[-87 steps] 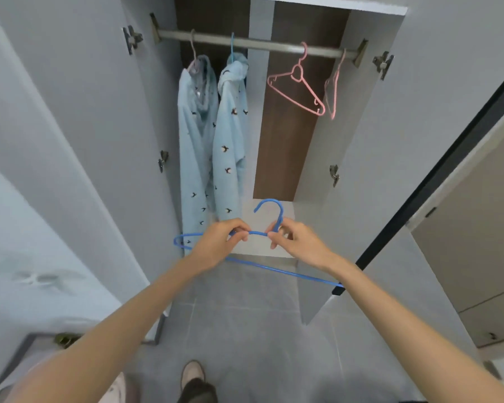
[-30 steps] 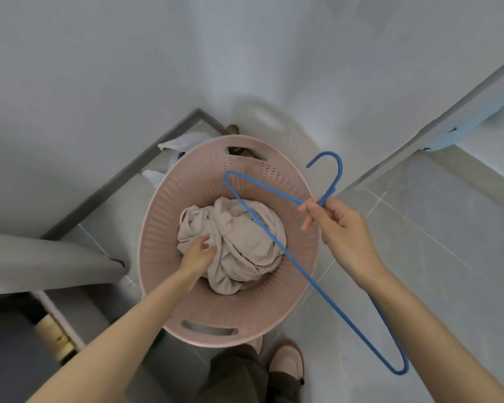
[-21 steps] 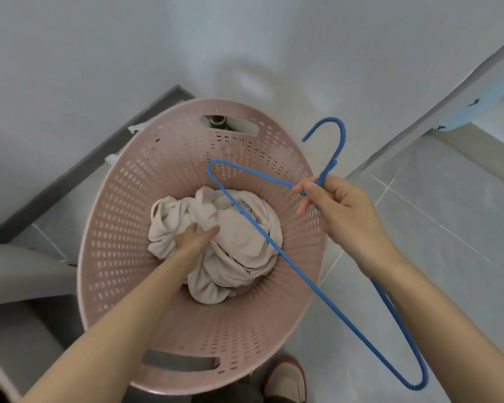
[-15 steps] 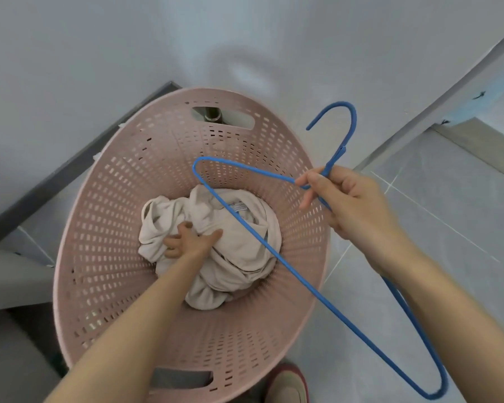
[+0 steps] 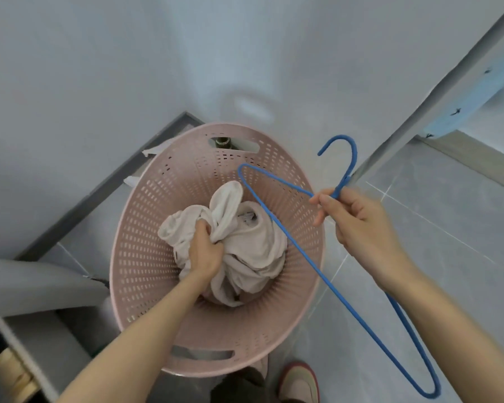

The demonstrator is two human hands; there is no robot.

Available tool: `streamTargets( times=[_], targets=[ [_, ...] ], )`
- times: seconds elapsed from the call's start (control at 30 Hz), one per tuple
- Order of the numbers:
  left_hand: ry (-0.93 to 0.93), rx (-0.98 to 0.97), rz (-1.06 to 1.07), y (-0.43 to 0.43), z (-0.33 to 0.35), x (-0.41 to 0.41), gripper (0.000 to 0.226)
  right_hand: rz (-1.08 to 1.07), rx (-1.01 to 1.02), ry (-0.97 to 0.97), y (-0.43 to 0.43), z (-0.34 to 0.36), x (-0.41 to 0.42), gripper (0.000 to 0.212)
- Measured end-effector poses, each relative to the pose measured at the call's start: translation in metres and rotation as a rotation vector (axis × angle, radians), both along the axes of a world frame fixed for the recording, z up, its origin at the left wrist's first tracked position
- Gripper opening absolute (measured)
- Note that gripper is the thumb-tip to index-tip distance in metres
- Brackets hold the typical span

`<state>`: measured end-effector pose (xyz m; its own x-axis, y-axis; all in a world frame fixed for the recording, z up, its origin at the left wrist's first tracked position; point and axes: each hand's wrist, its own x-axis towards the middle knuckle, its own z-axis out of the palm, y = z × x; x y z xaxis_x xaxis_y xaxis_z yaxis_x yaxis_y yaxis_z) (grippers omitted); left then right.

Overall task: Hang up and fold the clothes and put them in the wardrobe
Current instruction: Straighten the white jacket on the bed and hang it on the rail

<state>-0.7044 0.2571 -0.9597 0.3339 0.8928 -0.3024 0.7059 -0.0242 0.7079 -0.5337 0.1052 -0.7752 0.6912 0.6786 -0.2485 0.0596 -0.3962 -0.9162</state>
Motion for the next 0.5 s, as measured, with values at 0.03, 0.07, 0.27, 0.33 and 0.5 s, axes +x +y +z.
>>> streamTargets(
  times=[0.03,0.07,0.27,0.33,0.5],
  targets=[
    [-0.029,0.042,-0.033,-0.001,0.012,0.002,0.025,-0.003,0.001,0.000,-0.003,0.006,-0.002,0.021],
    [-0.079,0.089,-0.069,-0.002,0.027,0.003,0.026,-0.009,0.012,-0.006,-0.008,0.016,-0.005,0.021],
    [-0.306,0.233,-0.210,-0.003,0.145,-0.007,0.027,-0.024,0.078,-0.085,-0.038,0.101,-0.035,0.021],
    [-0.367,0.298,-0.292,-0.005,0.198,-0.012,0.034,-0.012,0.064,-0.144,-0.050,0.133,-0.050,0.019],
    [-0.514,0.504,-0.515,-0.023,0.343,-0.021,0.047,0.003,0.106,-0.263,-0.082,0.220,-0.089,0.017]
  ],
)
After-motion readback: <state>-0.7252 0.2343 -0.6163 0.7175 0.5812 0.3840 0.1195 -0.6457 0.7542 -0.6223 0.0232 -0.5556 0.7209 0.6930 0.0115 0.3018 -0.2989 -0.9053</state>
